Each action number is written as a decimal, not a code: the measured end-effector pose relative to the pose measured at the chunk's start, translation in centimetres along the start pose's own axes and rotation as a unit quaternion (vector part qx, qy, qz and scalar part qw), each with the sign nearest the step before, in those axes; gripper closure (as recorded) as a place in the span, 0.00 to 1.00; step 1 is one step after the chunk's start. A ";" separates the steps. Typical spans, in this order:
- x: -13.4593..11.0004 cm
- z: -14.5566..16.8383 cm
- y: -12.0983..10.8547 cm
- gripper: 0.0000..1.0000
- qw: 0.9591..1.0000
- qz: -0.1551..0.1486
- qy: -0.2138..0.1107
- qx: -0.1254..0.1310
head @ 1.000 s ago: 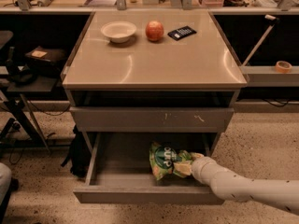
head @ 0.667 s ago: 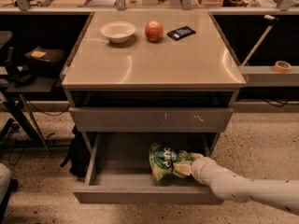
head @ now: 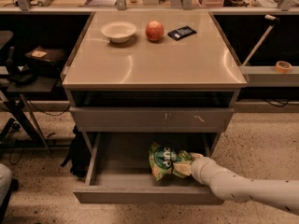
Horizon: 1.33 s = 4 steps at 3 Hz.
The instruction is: Place green rice chip bag into middle drawer
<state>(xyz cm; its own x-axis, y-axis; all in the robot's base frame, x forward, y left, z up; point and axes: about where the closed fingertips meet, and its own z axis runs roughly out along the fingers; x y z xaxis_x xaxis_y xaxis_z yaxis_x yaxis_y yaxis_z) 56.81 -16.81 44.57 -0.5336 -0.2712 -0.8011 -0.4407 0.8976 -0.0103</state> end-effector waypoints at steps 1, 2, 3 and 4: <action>0.0 0.0 0.0 0.35 1.000 0.000 0.000 0.000; 0.0 0.0 0.0 0.12 1.000 0.000 0.000 0.000; 0.0 0.0 0.0 0.00 1.000 0.000 0.000 0.000; 0.0 0.0 0.0 0.00 1.000 0.000 0.000 0.000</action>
Offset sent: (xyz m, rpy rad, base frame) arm 0.0000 0.0000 0.0000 0.0000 0.0000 0.0000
